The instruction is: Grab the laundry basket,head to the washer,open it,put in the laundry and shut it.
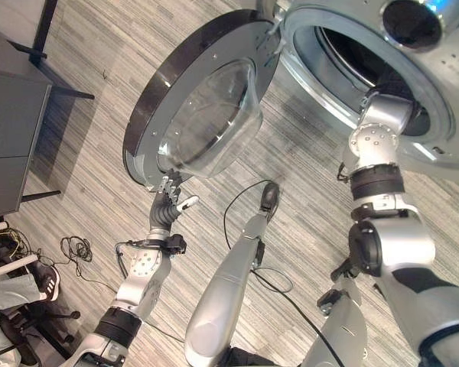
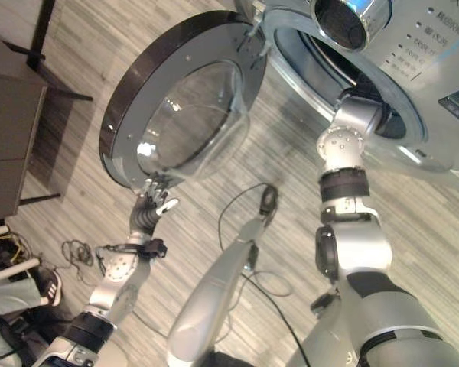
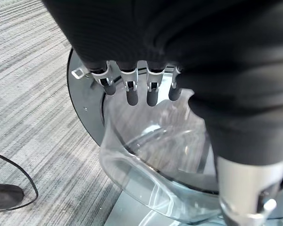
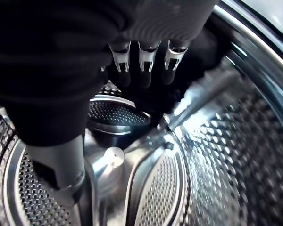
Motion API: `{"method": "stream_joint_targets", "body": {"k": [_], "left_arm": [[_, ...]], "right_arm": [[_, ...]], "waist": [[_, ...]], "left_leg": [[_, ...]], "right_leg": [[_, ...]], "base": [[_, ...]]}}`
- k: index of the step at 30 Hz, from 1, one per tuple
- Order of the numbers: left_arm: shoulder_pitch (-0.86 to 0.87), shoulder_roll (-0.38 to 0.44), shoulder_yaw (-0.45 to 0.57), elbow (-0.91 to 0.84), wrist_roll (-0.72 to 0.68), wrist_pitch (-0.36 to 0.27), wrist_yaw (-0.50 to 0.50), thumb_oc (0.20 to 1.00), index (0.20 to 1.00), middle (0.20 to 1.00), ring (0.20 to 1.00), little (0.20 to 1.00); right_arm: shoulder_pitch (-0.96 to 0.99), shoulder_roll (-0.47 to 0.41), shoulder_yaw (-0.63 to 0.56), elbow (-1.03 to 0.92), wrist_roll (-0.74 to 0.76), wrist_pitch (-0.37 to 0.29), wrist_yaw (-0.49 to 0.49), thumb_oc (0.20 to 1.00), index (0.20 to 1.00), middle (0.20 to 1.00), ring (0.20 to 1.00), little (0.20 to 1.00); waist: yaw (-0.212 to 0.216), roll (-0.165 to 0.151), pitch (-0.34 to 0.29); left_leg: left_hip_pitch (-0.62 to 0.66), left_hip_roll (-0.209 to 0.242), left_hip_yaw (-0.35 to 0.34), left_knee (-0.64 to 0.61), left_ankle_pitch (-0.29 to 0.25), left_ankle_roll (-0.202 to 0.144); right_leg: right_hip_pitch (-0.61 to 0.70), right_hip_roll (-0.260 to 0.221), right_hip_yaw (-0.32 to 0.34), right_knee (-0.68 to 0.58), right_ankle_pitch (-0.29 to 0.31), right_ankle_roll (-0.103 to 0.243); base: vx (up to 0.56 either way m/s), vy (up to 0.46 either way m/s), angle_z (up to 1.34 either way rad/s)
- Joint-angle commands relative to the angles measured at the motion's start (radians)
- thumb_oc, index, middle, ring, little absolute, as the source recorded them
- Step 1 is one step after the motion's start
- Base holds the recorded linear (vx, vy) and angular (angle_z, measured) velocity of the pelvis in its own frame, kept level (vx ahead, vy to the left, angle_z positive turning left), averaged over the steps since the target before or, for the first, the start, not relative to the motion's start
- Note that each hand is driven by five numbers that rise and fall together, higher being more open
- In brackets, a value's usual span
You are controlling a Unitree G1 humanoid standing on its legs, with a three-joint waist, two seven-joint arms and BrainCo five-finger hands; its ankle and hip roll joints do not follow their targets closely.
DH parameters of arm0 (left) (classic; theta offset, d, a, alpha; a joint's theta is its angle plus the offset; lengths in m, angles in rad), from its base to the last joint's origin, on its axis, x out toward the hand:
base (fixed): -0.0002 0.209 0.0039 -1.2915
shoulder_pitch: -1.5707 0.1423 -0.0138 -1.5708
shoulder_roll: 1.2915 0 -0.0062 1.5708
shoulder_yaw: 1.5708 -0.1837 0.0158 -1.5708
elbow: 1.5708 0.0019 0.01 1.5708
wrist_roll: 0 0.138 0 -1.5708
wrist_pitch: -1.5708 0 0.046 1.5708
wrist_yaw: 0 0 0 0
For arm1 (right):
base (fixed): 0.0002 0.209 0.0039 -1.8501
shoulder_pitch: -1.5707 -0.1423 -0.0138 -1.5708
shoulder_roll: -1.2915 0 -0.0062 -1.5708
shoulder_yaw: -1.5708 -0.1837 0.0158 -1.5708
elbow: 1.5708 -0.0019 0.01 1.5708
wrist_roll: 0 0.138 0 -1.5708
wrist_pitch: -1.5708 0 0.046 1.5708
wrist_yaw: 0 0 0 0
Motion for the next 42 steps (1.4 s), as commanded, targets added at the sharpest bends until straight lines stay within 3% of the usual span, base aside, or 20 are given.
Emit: {"method": "stream_joint_targets", "body": {"k": [1,4,11,13,14,15,18,19,21,23,24,27,28,29,31,33,35,36,40,42], "left_arm": [[0.027,-0.035,0.017,-0.035,-0.012,-0.027,-0.006,1.000,1.000,1.000,1.000,1.000],[0.031,-0.038,0.023,-0.031,-0.012,-0.023,-0.010,1.000,1.000,1.000,1.000,1.000],[0.062,-0.073,0.060,-0.026,0.004,-0.013,-0.024,1.000,1.000,1.000,1.000,1.000],[0.067,-0.089,0.096,0.012,0.004,-0.007,-0.027,1.000,1.000,1.000,1.000,1.000],[0.070,-0.090,0.096,0.012,0.004,-0.007,-0.027,1.000,1.000,1.000,1.000,1.000],[0.080,-0.088,0.123,0.040,0.008,-0.005,-0.029,1.000,1.000,1.000,1.000,1.000],[0.104,-0.075,0.159,0.066,0.021,0.005,-0.029,1.000,1.000,1.000,1.000,1.000],[0.106,-0.074,0.159,0.066,0.021,0.005,-0.030,1.000,1.000,1.000,1.000,1.000],[0.134,-0.056,0.200,0.078,0.024,0.011,-0.034,1.000,1.000,1.000,1.000,1.000],[0.147,-0.048,0.219,0.075,0.027,0.010,-0.035,1.000,1.000,1.000,1.000,1.000],[0.189,-0.036,0.265,0.074,0.028,0.016,-0.049,1.000,1.000,1.000,1.000,1.000],[0.201,-0.034,0.271,0.083,0.044,0.020,-0.055,1.000,1.000,1.000,1.000,1.000],[0.222,-0.030,0.282,0.088,0.053,0.028,-0.068,1.000,1.000,1.000,1.000,1.000],[0.228,-0.027,0.293,0.093,0.050,0.032,-0.066,1.000,1.000,1.000,1.000,1.000],[0.239,-0.028,0.309,0.097,0.046,0.036,-0.073,1.000,1.000,1.000,1.000,1.000],[0.249,-0.027,0.327,0.094,0.058,0.040,-0.074,1.000,1.000,1.000,1.000,1.000],[0.262,-0.027,0.334,0.090,0.063,0.040,-0.078,1.000,1.000,1.000,1.000,1.000],[0.267,-0.029,0.338,0.095,0.065,0.041,-0.087,1.000,1.000,1.000,1.000,1.000],[0.264,-0.023,0.337,0.099,0.067,0.043,-0.109,1.000,1.000,1.000,1.000,1.000],[0.249,-0.015,0.332,0.107,0.082,0.038,-0.116,1.000,1.000,1.000,1.000,1.000]], "right_arm": [[0.074,-0.017,0.036,-0.149,0.007,-0.039,0.130,1.000,1.000,1.000,1.000,1.000],[0.129,0.027,0.065,-0.176,-0.021,-0.016,0.143,1.000,1.000,1.000,1.000,1.000],[0.431,0.139,0.228,-0.291,-0.145,0.118,0.210,1.000,1.000,1.000,1.000,1.000],[0.654,0.145,0.333,-0.253,-0.275,0.218,0.195,1.000,1.000,1.000,1.000,1.000],[0.658,0.146,0.335,-0.257,-0.277,0.219,0.193,1.000,1.000,1.000,1.000,1.000],[0.780,0.137,0.378,-0.208,-0.356,0.281,0.179,1.000,1.000,1.000,1.000,1.000],[0.927,0.126,0.381,-0.158,-0.429,0.345,0.165,1.000,1.000,1.000,1.000,1.000],[0.929,0.126,0.382,-0.159,-0.430,0.345,0.165,1.000,1.000,1.000,1.000,1.000],[1.040,0.125,0.334,-0.092,-0.456,0.405,0.178,0.956,0.956,0.956,0.956,0.956],[1.071,0.111,0.304,-0.079,-0.475,0.413,0.179,0.884,0.884,0.884,0.884,0.884],[1.158,0.074,0.212,-0.077,-0.534,0.427,0.185,1.000,1.000,1.000,1.000,1.000],[1.179,0.057,0.171,-0.066,-0.533,0.435,0.192,1.000,1.000,1.000,1.000,1.000],[1.215,0.033,0.105,-0.071,-0.537,0.443,0.197,1.000,1.000,1.000,1.000,1.000],[1.219,0.017,0.070,-0.081,-0.533,0.439,0.194,1.000,1.000,1.000,1.000,1.000],[1.219,-0.014,0.006,-0.127,-0.521,0.415,0.184,1.000,1.000,1.000,1.000,1.000],[1.200,-0.047,-0.066,-0.187,-0.521,0.376,0.160,1.000,1.000,1.000,1.000,1.000],[1.189,-0.068,-0.090,-0.198,-0.528,0.362,0.147,1.000,1.000,1.000,1.000,1.000],[1.182,-0.098,-0.125,-0.220,-0.544,0.351,0.135,1.000,1.000,1.000,1.000,1.000],[1.113,-0.236,-0.214,-0.240,-0.560,0.300,0.078,1.000,1.000,1.000,1.000,1.000],[1.082,-0.330,-0.275,-0.289,-0.582,0.263,0.039,1.000,1.000,1.000,1.000,1.000]], "waist": [[-0.012,0.062,0.005],[-0.025,0.050,0.005],[-0.075,-0.014,0.005],[-0.108,-0.071,0.004],[-0.110,-0.070,0.004],[-0.131,-0.106,-0.009],[-0.162,-0.155,-0.037],[-0.162,-0.155,-0.037],[-0.187,-0.193,-0.080],[-0.200,-0.206,-0.102],[-0.227,-0.238,-0.168],[-0.242,-0.250,-0.199],[-0.278,-0.258,-0.237],[-0.306,-0.252,-0.246],[-0.338,-0.235,-0.258],[-0.355,-0.221,-0.265],[-0.355,-0.216,-0.274],[-0.364,-0.214,-0.288],[-0.386,-0.214,-0.319],[-0.409,-0.224,-0.329]], "left_leg": [[0.001,0.046,-0.017,0.024,-0.101,-0.079],[0.016,0.053,-0.016,0.019,-0.097,-0.082],[0.077,0.094,-0.016,-0.008,-0.075,-0.094],[0.140,0.127,-0.023,-0.019,-0.065,-0.101],[0.143,0.127,-0.024,-0.020,-0.066,-0.102],[0.179,0.148,-0.026,-0.013,-0.073,-0.102],[0.229,0.175,-0.023,0.027,-0.112,-0.092],[0.230,0.175,-0.022,0.029,-0.114,-0.092],[0.275,0.199,-0.017,0.105,-0.174,-0.081],[0.292,0.208,-0.013,0.132,-0.196,-0.077],[0.349,0.208,0.019,0.175,-0.239,-0.039],[0.381,0.194,0.034,0.177,-0.261,-0.023],[0.434,0.157,0.043,0.163,-0.287,0.011],[0.460,0.142,0.039,0.147,-0.289,0.031],[0.527,0.126,0.045,0.108,-0.297,0.060],[0.595,0.112,0.060,0.065,-0.304,0.076],[0.625,0.107,0.069,0.043,-0.304,0.080],[0.654,0.100,0.065,0.015,-0.304,0.076],[0.718,0.076,0.042,-0.022,-0.325,0.058],[0.742,0.059,0.002,-0.017,-0.356,0.049]], "right_leg": [[0.055,0.006,0.013,0.126,-0.110,-0.052],[0.063,0.014,0.019,0.121,-0.109,-0.055],[0.119,0.051,0.025,0.074,-0.093,-0.063],[0.188,0.076,0.022,0.045,-0.091,-0.069],[0.192,0.077,0.021,0.043,-0.090,-0.069],[0.230,0.091,0.027,0.025,-0.088,-0.072],[0.285,0.110,0.049,-0.008,-0.082,-0.077],[0.288,0.111,0.049,-0.009,-0.081,-0.077],[0.348,0.122,0.074,-0.030,-0.081,-0.080],[0.369,0.119,0.080,-0.032,-0.077,-0.075],[0.412,0.093,0.102,-0.035,-0.023,-0.057],[0.423,0.070,0.118,-0.021,0.039,-0.038],[0.408,0.035,0.166,0.061,0.168,-0.031],[0.387,0.038,0.218,0.134,0.231,-0.039],[0.341,0.067,0.317,0.246,0.285,-0.048],[0.311,0.090,0.358,0.296,0.303,-0.046],[0.302,0.085,0.350,0.290,0.310,-0.047],[0.293,0.096,0.346,0.260,0.269,-0.053],[0.296,0.133,0.375,0.033,0.157,-0.034],[0.267,0.148,0.473,-0.093,0.141,-0.021]], "base": [[-0.05,-0.031,-0.05],[-0.06,-0.033,-0.01],[-0.07,-0.064,-0.13],[-0.08,-0.113,-0.22],[-0.04,-0.108,-0.22],[0.01,-0.064,-0.15],[0.03,-0.034,-0.13],[0.09,0.016,-0.24],[0.12,0.039,-0.25],[0.15,0.124,-0.39],[0.20,0.188,-0.49],[0.16,0.167,-0.47],[0.16,0.249,-0.16],[0.22,0.342,0.06],[0.12,0.223,0.09],[0.15,0.198,-0.12],[0.15,0.119,-0.30],[0.16,0.023,-0.32],[0.25,-0.019,0.00],[0.29,-0.110,-0.02]]}}
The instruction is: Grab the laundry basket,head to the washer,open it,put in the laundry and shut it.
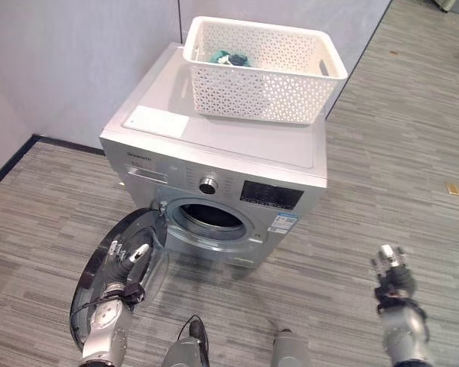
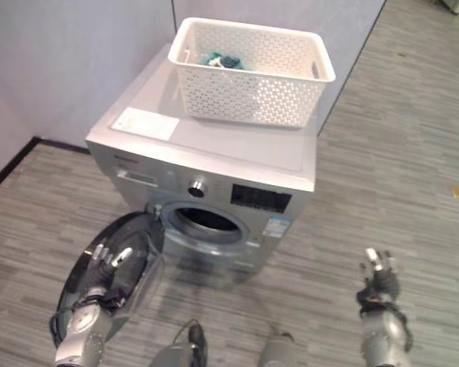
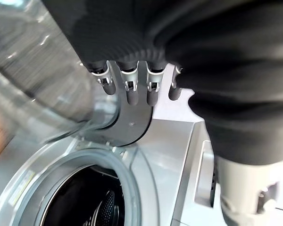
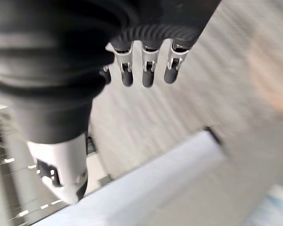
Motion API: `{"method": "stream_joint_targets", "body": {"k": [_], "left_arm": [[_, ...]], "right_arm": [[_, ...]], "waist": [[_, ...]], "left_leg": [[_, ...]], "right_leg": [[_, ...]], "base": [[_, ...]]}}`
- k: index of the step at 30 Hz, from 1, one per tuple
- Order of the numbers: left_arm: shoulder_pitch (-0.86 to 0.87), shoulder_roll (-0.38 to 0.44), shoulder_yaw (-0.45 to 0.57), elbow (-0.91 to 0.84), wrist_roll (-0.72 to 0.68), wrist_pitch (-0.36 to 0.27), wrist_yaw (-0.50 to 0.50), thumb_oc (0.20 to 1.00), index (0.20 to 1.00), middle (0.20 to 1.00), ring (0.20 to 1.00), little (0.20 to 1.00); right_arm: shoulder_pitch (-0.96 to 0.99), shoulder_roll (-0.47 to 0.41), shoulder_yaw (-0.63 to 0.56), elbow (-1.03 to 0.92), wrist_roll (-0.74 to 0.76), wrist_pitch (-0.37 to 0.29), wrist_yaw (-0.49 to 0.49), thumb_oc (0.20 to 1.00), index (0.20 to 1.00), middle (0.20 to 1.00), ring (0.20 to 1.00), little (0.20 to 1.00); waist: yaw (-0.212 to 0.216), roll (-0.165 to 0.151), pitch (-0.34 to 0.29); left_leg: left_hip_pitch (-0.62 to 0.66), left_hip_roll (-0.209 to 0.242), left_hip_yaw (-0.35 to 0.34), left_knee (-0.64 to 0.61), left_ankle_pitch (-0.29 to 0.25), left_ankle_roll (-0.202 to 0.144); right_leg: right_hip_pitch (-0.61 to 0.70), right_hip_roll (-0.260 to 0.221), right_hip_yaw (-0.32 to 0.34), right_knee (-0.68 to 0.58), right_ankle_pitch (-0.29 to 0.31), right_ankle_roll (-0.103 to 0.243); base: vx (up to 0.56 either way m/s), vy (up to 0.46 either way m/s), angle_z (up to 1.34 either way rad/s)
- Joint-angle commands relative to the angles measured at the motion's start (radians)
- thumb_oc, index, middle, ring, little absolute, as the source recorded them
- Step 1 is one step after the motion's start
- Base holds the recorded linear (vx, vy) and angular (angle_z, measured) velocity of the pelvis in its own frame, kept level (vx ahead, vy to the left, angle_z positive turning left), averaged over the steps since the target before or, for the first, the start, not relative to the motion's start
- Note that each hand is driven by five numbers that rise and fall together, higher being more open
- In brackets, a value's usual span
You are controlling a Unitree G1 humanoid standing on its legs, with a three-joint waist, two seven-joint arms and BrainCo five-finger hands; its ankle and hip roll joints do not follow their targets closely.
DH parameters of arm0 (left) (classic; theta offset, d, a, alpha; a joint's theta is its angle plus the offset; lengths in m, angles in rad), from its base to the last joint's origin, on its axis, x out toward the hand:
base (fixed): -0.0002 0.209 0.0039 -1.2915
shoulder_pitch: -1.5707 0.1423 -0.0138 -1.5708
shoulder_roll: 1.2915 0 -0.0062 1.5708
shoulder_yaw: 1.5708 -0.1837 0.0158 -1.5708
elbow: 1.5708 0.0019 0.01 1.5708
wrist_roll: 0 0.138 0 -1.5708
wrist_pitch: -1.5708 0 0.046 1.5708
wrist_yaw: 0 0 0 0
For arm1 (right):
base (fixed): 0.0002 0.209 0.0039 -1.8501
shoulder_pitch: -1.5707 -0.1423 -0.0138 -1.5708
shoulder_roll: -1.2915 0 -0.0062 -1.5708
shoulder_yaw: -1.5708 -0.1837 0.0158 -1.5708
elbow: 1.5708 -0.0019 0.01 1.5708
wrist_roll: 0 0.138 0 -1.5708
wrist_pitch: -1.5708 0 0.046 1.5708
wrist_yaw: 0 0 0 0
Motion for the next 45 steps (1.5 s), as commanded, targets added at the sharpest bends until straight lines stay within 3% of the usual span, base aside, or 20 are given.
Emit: {"method": "stream_joint_targets", "body": {"k": [1,7,9,12,16,17,18,19,20,22,23,24,28,29,30,31,32,35,41,45], "left_arm": [[-0.034,0.037,-0.012,-0.069,0.040,-0.043,-0.034,1.000,1.000,1.000,1.000,1.000],[-0.020,0.023,-0.032,-0.068,0.035,-0.042,-0.037,1.000,1.000,1.000,1.000,1.000],[0.004,0.007,-0.057,-0.050,0.020,-0.039,-0.050,1.000,1.000,1.000,1.000,1.000],[0.032,-0.007,-0.068,-0.049,-0.004,-0.035,-0.063,1.000,1.000,1.000,1.000,1.000],[0.043,0.010,-0.091,-0.051,-0.014,-0.033,-0.073,1.000,1.000,1.000,1.000,1.000],[0.041,0.013,-0.092,-0.055,-0.018,-0.033,-0.079,1.000,1.000,1.000,1.000,1.000],[0.028,0.043,-0.117,-0.071,-0.015,-0.029,-0.085,1.000,1.000,1.000,1.000,1.000],[0.024,0.050,-0.123,-0.075,-0.018,-0.030,-0.083,1.000,1.000,1.000,1.000,1.000],[0.027,0.042,-0.112,-0.076,-0.018,-0.029,-0.083,1.000,1.000,1.000,1.000,1.000],[0.023,0.051,-0.121,-0.081,-0.026,-0.027,-0.082,1.000,1.000,1.000,1.000,1.000],[0.021,0.051,-0.123,-0.083,-0.031,-0.025,-0.088,1.000,1.000,1.000,1.000,1.000],[0.015,0.064,-0.147,-0.079,-0.025,-0.021,-0.102,1.000,1.000,1.000,1.000,1.000],[0.004,0.076,-0.177,-0.074,-0.026,-0.023,-0.113,1.000,1.000,1.000,1.000,1.000],[-0.005,0.087,-0.194,-0.064,-0.023,-0.027,-0.123,1.000,1.000,1.000,1.000,1.000],[-0.005,0.076,-0.204,-0.058,-0.021,-0.030,-0.123,1.000,1.000,1.000,1.000,1.000],[0.004,0.081,-0.209,-0.060,-0.017,-0.034,-0.132,1.000,1.000,1.000,1.000,1.000],[0.018,0.105,-0.199,-0.081,-0.015,-0.040,-0.146,1.000,1.000,1.000,1.000,1.000],[0.028,0.140,-0.182,-0.093,-0.002,-0.044,-0.147,1.000,1.000,1.000,1.000,1.000],[0.022,0.144,-0.191,-0.112,-0.003,-0.044,-0.156,1.000,1.000,1.000,1.000,1.000],[0.022,0.150,-0.202,-0.112,0.002,-0.039,-0.166,1.000,1.000,1.000,1.000,1.000]], "right_arm": [[-0.079,-0.132,-0.119,-0.076,-0.052,-0.135,-0.068,1.000,1.000,1.000,1.000,1.000],[-0.143,-0.261,-0.216,-0.232,-0.069,-0.230,-0.143,1.000,1.000,1.000,1.000,1.000],[-0.161,-0.406,-0.237,-0.287,-0.050,-0.243,-0.122,1.000,1.000,1.000,1.000,1.000],[-0.194,-0.503,-0.191,-0.301,-0.023,-0.227,-0.088,1.000,1.000,1.000,1.000,1.000],[-0.347,-0.715,-0.018,-0.335,-0.037,-0.177,-0.042,1.000,1.000,1.000,1.000,1.000],[-0.409,-0.756,0.041,-0.327,-0.037,-0.173,-0.035,1.000,1.000,1.000,1.000,1.000],[-0.534,-0.811,0.154,-0.313,-0.047,-0.159,-0.034,1.000,1.000,1.000,1.000,1.000],[-0.597,-0.820,0.219,-0.300,-0.046,-0.151,-0.033,1.000,1.000,1.000,1.000,1.000],[-0.651,-0.820,0.270,-0.284,-0.045,-0.153,-0.033,1.000,1.000,1.000,1.000,1.000],[-0.760,-0.822,0.392,-0.239,-0.038,-0.132,-0.034,1.000,1.000,1.000,1.000,1.000],[-0.831,-0.827,0.470,-0.213,-0.035,-0.119,-0.026,1.000,1.000,1.000,1.000,1.000],[-0.917,-0.841,0.558,-0.168,-0.037,-0.093,-0.018,1.000,1.000,1.000,1.000,1.000],[-1.050,-0.845,0.713,-0.065,-0.112,-0.047,-0.018,1.000,1.000,1.000,1.000,1.000],[-1.098,-0.852,0.779,-0.006,-0.153,-0.021,-0.008,1.000,1.000,1.000,1.000,1.000],[-1.132,-0.831,0.812,0.041,-0.157,-0.015,-0.001,1.000,1.000,1.000,1.000,1.000],[-1.181,-0.790,0.884,0.065,-0.220,0.014,0.029,1.000,1.000,1.000,1.000,1.000],[-1.255,-0.765,0.976,0.103,-0.295,0.037,0.055,1.000,1.000,1.000,1.000,1.000],[-1.397,-0.658,1.093,0.322,-0.401,0.081,0.081,1.000,1.000,1.000,1.000,1.000],[-1.530,-0.597,1.179,0.499,-0.501,0.100,0.096,1.000,1.000,1.000,1.000,1.000],[-1.562,-0.581,1.190,0.583,-0.547,0.115,0.102,1.000,1.000,1.000,1.000,1.000]], "waist": [[-0.044,-0.010,0.002],[-0.053,-0.035,-0.016],[-0.054,-0.070,-0.057],[-0.048,-0.073,-0.079],[-0.024,-0.089,-0.097],[-0.023,-0.093,-0.092],[0.014,-0.129,-0.068],[0.024,-0.142,-0.054],[0.006,-0.134,-0.056],[0.016,-0.153,-0.046],[0.015,-0.155,-0.048],[0.020,-0.156,-0.060],[0.031,-0.142,-0.067],[0.036,-0.126,-0.072],[0.034,-0.104,-0.078],[0.057,-0.097,-0.088],[0.081,-0.102,-0.090],[0.135,-0.118,-0.088],[0.167,-0.133,-0.078],[0.189,-0.136,-0.069]], "left_leg": [[0.091,-0.005,-0.141,0.028,-0.165,0.007],[0.161,0.010,-0.204,0.008,-0.188,-0.024],[0.204,0.054,-0.264,-0.031,-0.170,-0.055],[0.226,0.108,-0.284,-0.050,-0.146,-0.077],[0.181,0.196,-0.312,0.025,-0.002,-0.105],[0.140,0.200,-0.331,0.091,0.039,-0.099],[0.040,0.171,-0.374,0.264,0.125,-0.066],[0.000,0.163,-0.374,0.330,0.151,-0.057],[-0.013,0.161,-0.381,0.346,0.147,-0.056],[-0.051,0.190,-0.338,0.373,0.193,-0.061],[-0.046,0.220,-0.308,0.312,0.209,-0.075],[-0.046,0.274,-0.269,0.148,0.214,-0.113],[-0.070,0.289,-0.265,-0.075,0.231,-0.155],[-0.085,0.300,-0.211,-0.116,0.232,-0.171],[-0.060,0.298,-0.187,-0.127,0.222,-0.179],[-0.045,0.266,-0.205,-0.106,0.180,-0.177],[-0.025,0.244,-0.184,-0.095,0.151,-0.170],[0.003,0.209,-0.138,-0.095,0.113,-0.153],[-0.086,0.174,-0.172,-0.034,0.080,-0.148],[-0.123,0.140,-0.196,0.011,0.046,-0.129]], "right_leg": [[-0.055,0.000,0.082,-0.048,0.099,0.017],[-0.058,0.009,0.088,-0.075,0.096,0.036],[-0.026,0.063,0.152,-0.046,0.066,0.033],[-0.027,0.108,0.141,-0.013,0.038,0.008],[0.010,0.192,0.124,-0.008,-0.017,-0.055],[0.026,0.204,0.116,-0.015,-0.022,-0.074],[0.072,0.224,0.119,-0.029,-0.032,-0.120],[0.085,0.227,0.112,-0.029,-0.037,-0.133],[0.083,0.227,0.107,-0.029,-0.037,-0.132],[0.102,0.233,0.093,-0.031,-0.047,-0.147],[0.112,0.230,0.083,-0.038,-0.056,-0.144],[0.132,0.212,0.056,-0.054,-0.075,-0.134],[0.162,0.190,0.017,-0.067,-0.110,-0.118],[0.183,0.180,-0.009,-0.081,-0.116,-0.107],[0.195,0.166,-0.017,-0.096,-0.111,-0.094],[0.211,0.125,-0.015,-0.108,-0.091,-0.077],[0.208,0.087,-0.018,-0.100,-0.068,-0.058],[0.197,0.024,-0.030,-0.096,-0.034,-0.023],[0.202,-0.014,-0.102,-0.126,-0.020,-0.003],[0.194,-0.030,-0.114,-0.110,-0.024,0.004]], "base": [[0.20,-0.102,0.26],[0.24,-0.189,0.67],[0.32,-0.354,1.17],[0.17,-0.279,0.24],[0.10,-0.329,-0.10],[0.07,-0.472,0.15],[0.02,-0.409,0.27],[0.00,-0.294,0.44],[-0.04,-0.116,0.38],[0.01,-0.087,0.50],[0.14,0.043,0.57],[0.19,0.103,0.56],[0.15,0.126,0.71],[0.21,0.286,0.19],[0.29,0.414,0.13],[0.31,0.443,0.03],[0.27,0.410,-0.12],[0.16,0.229,-1.26],[0.08,0.039,0.22],[0.05,0.046,0.19]]}}
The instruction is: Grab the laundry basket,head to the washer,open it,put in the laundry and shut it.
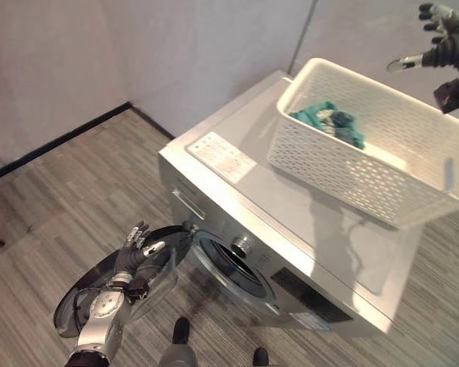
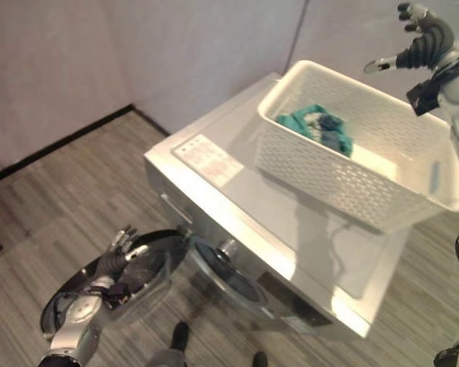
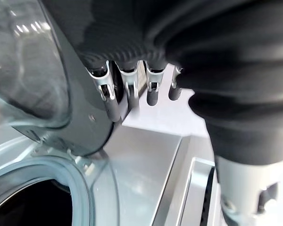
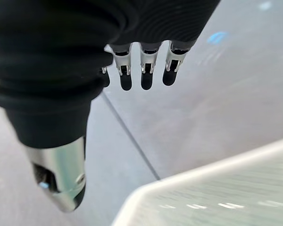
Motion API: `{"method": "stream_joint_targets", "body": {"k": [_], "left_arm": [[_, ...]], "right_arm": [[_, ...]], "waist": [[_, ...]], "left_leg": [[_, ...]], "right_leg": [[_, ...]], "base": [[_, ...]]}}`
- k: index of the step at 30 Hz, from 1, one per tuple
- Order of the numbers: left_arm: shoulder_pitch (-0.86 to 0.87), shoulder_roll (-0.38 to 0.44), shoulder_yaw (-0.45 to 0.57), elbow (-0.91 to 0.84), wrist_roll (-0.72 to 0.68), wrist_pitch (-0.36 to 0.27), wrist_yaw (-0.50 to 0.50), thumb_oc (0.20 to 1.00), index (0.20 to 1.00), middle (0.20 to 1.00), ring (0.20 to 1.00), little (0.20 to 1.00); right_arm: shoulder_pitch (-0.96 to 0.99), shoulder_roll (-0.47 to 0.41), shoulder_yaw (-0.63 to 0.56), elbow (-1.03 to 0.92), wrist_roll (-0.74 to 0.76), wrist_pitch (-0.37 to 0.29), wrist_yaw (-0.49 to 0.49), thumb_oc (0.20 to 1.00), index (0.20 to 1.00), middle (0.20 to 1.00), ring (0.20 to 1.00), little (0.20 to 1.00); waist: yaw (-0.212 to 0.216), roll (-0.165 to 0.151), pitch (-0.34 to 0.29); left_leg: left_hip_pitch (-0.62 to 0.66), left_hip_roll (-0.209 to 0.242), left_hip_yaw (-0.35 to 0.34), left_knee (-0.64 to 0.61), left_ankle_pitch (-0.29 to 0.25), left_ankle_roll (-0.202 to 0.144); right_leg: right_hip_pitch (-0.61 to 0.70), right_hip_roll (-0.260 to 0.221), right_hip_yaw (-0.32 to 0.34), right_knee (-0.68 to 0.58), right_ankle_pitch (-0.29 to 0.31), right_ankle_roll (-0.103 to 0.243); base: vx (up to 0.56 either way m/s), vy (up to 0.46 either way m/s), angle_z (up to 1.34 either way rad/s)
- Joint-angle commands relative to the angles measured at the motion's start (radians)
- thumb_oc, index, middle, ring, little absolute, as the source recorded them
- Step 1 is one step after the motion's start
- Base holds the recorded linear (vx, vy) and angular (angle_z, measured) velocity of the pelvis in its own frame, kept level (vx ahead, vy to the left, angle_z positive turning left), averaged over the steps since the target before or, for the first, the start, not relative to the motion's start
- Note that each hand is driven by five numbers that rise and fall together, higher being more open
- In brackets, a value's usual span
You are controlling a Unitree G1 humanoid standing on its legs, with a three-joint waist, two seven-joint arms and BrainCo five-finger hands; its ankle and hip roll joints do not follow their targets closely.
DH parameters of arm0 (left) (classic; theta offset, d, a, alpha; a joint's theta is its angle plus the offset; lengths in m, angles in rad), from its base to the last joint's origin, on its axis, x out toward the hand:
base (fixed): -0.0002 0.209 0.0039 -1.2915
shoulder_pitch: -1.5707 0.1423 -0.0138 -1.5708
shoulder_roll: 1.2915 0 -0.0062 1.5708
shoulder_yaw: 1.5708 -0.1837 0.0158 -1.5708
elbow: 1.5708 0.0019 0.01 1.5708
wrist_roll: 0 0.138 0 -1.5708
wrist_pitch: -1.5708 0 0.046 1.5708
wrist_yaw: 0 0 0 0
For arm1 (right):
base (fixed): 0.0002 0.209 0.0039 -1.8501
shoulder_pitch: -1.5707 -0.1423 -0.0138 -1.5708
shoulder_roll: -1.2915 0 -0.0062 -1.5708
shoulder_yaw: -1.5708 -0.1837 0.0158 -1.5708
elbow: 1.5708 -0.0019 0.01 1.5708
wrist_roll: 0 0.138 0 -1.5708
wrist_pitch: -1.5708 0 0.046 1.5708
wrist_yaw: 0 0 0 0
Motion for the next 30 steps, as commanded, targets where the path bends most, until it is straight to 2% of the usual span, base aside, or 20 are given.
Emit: {"method": "stream_joint_targets", "body": {"k": [1,2,4,5,8,9,14,24,30], "left_arm": [[0.058,0.048,-0.031,-0.069,0.010,-0.031,-0.021,1.000,1.000,1.000,1.000,1.000],[0.055,0.051,-0.039,-0.073,0.012,-0.023,-0.026,1.000,1.000,1.000,1.000,1.000],[0.046,0.059,-0.043,-0.080,0.000,-0.010,-0.038,1.000,1.000,1.000,1.000,1.000],[0.046,0.066,-0.034,-0.084,-0.011,-0.008,-0.045,1.000,1.000,1.000,1.000,1.000],[0.047,0.060,-0.040,-0.088,-0.011,-0.003,-0.047,1.000,1.000,1.000,1.000,1.000],[0.055,0.062,-0.031,-0.097,-0.012,0.001,-0.044,1.000,1.000,1.000,1.000,1.000],[0.064,0.048,-0.039,-0.103,-0.001,0.007,-0.048,1.000,1.000,1.000,1.000,1.000],[0.084,0.035,-0.028,-0.108,-0.005,0.016,-0.043,1.000,1.000,1.000,1.000,1.000],[0.086,0.029,-0.030,-0.094,0.000,0.018,-0.042,1.000,1.000,1.000,1.000,1.000]], "right_arm": [[-0.112,-0.005,0.022,0.077,-0.067,0.007,0.002,1.000,1.000,1.000,1.000,1.000],[-0.117,-0.007,0.031,0.100,-0.089,0.018,0.007,1.000,1.000,1.000,1.000,1.000],[-0.130,-0.026,0.073,0.128,-0.150,0.028,0.018,1.000,1.000,1.000,1.000,1.000],[-0.141,-0.020,0.096,0.172,-0.216,0.036,0.030,1.000,1.000,1.000,1.000,1.000],[-0.145,-0.026,0.113,0.186,-0.252,0.042,0.029,1.000,1.000,1.000,1.000,1.000],[-0.137,-0.022,0.136,0.183,-0.304,0.047,0.041,1.000,1.000,1.000,1.000,1.000],[-0.128,-0.030,0.159,0.165,-0.339,0.052,0.062,1.000,1.000,1.000,1.000,1.000],[-0.080,-0.046,0.182,0.117,-0.362,0.060,0.098,1.000,1.000,1.000,1.000,1.000],[-0.067,-0.067,0.260,-0.107,-0.325,0.050,0.146,1.000,1.000,1.000,1.000,1.000]], "waist": [[0.011,-0.045,-0.016],[0.012,-0.041,-0.011],[0.001,-0.023,0.007],[-0.001,-0.008,0.014],[-0.003,-0.008,0.009],[0.002,-0.015,0.004],[0.010,-0.031,-0.004],[0.019,-0.043,0.015],[0.016,-0.057,0.039]], "left_leg": [[-0.114,0.076,-0.035,0.178,-0.104,-0.033],[-0.118,0.057,-0.052,0.184,-0.107,-0.023],[-0.110,0.039,-0.084,0.176,-0.109,-0.008],[-0.108,0.029,-0.090,0.170,-0.110,-0.004],[-0.100,0.022,-0.104,0.158,-0.107,-0.005],[-0.098,0.032,-0.094,0.148,-0.100,-0.012],[-0.101,0.058,-0.071,0.121,-0.086,-0.027],[-0.129,0.079,-0.067,0.109,-0.065,-0.047],[-0.127,0.104,-0.057,0.111,-0.064,-0.054]], "right_leg": [[-0.050,-0.128,-0.028,0.082,-0.040,0.055],[-0.066,-0.130,-0.016,0.137,-0.038,0.052],[-0.109,-0.096,0.046,0.255,-0.040,0.043],[-0.121,-0.087,0.027,0.269,-0.042,0.039],[-0.093,-0.095,-0.017,0.226,-0.032,0.034],[-0.068,-0.103,-0.057,0.182,-0.007,0.041],[-0.034,-0.105,-0.086,0.084,-0.014,0.048],[-0.043,-0.087,-0.090,0.058,-0.022,0.042],[-0.053,-0.075,-0.078,0.056,-0.029,0.040]], "base": [[0.06,0.073,0.16],[0.07,0.099,0.23],[0.07,0.089,0.34],[0.09,0.034,0.36],[0.09,-0.045,0.30],[0.05,-0.077,0.03],[0.02,-0.054,-0.07],[-0.01,-0.037,-0.09],[-0.01,-0.018,-0.06]]}}
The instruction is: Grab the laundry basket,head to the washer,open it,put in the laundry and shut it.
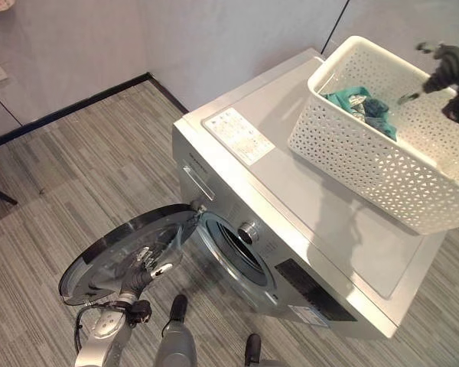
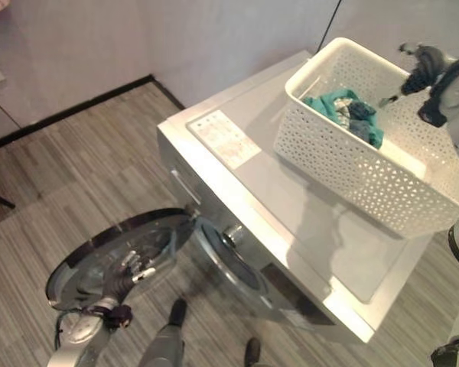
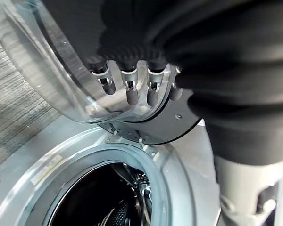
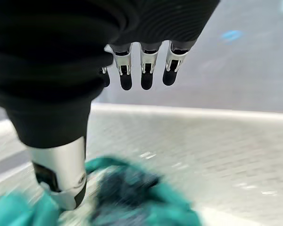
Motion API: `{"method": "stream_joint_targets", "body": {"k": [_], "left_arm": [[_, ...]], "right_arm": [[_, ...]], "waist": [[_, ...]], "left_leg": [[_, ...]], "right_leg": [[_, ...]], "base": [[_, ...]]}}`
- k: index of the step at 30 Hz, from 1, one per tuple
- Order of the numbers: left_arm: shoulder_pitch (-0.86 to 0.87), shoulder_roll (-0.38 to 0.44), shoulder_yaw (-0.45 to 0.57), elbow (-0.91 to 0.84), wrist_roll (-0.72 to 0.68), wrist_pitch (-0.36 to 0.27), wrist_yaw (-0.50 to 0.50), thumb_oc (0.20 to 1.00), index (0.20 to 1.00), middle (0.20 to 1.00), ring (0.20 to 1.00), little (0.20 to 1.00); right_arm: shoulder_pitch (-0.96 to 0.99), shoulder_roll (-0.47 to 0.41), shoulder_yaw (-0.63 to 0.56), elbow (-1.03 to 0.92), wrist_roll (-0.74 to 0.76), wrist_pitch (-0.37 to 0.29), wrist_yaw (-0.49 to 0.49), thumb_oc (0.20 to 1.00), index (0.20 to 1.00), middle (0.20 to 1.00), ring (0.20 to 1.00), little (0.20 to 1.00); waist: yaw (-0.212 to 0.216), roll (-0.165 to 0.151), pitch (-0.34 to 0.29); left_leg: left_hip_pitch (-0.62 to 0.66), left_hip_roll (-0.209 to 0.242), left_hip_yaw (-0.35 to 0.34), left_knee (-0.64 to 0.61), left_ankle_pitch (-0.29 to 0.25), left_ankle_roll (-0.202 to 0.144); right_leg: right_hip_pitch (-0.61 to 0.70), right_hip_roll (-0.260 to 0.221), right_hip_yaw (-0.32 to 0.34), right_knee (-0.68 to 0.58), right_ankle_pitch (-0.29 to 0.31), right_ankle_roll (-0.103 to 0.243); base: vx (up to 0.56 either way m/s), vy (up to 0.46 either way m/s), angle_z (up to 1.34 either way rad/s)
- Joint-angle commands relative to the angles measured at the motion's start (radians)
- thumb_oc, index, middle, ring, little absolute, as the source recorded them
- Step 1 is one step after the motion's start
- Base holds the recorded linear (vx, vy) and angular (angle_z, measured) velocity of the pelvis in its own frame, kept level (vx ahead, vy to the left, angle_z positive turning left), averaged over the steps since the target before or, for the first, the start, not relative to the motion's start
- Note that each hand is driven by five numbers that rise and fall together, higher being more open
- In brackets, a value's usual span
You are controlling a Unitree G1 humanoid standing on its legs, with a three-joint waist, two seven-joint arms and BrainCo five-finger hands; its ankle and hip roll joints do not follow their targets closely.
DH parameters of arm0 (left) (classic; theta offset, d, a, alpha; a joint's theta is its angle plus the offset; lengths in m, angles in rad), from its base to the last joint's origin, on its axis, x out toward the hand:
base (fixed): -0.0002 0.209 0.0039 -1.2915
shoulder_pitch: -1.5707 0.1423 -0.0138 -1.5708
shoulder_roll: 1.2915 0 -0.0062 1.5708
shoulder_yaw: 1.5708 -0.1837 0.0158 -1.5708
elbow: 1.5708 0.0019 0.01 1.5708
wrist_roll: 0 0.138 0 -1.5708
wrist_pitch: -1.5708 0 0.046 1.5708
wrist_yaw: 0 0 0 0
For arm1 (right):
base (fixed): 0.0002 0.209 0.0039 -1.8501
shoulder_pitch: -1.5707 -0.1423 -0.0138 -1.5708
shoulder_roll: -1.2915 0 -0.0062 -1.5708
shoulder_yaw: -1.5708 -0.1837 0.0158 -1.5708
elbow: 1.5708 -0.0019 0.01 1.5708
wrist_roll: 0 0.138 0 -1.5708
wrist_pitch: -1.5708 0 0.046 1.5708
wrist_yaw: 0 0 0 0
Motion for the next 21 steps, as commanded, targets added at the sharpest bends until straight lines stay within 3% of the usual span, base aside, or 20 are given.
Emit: {"method": "stream_joint_targets", "body": {"k": [1,8,12,21], "left_arm": [[-0.038,0.006,-0.009,-0.042,0.002,-0.031,-0.003,1.000,1.000,1.000,1.000,1.000],[-0.044,-0.001,-0.017,-0.038,0.005,-0.037,-0.011,1.000,1.000,1.000,1.000,1.000],[-0.056,0.005,-0.020,-0.043,-0.008,-0.042,-0.010,1.000,1.000,1.000,1.000,1.000],[-0.056,0.008,-0.016,-0.048,-0.018,-0.040,0.002,1.000,1.000,1.000,1.000,1.000]], "right_arm": [[-0.056,-0.073,0.059,-0.080,0.032,-0.015,0.011,1.000,1.000,1.000,1.000,1.000],[-0.102,-0.140,0.173,-0.337,0.126,-0.030,0.063,1.000,1.000,1.000,1.000,1.000],[-0.098,-0.122,0.211,-0.275,0.075,-0.021,0.081,1.000,1.000,1.000,1.000,1.000],[-0.035,-0.058,0.154,-0.142,-0.034,0.009,0.079,1.000,1.000,1.000,1.000,1.000]], "waist": [[0.022,-0.026,0.013],[0.007,-0.046,0.018],[0.013,-0.049,0.026],[0.036,-0.036,0.053]], "left_leg": [[-0.012,0.101,-0.015,0.073,-0.074,-0.033],[0.000,0.116,0.002,0.073,-0.078,-0.039],[0.004,0.118,0.001,0.073,-0.078,-0.040],[-0.031,0.110,-0.020,0.063,-0.063,-0.041]], "right_leg": [[0.015,-0.085,-0.025,0.057,0.044,0.048],[0.015,-0.083,-0.019,0.060,0.051,0.051],[0.018,-0.085,-0.024,0.062,0.052,0.053],[0.005,-0.081,-0.044,0.062,0.039,0.047]], "base": [[0.00,0.000,0.00],[0.00,0.000,-0.08],[0.01,-0.006,-0.06],[-0.01,-0.010,0.02]]}}
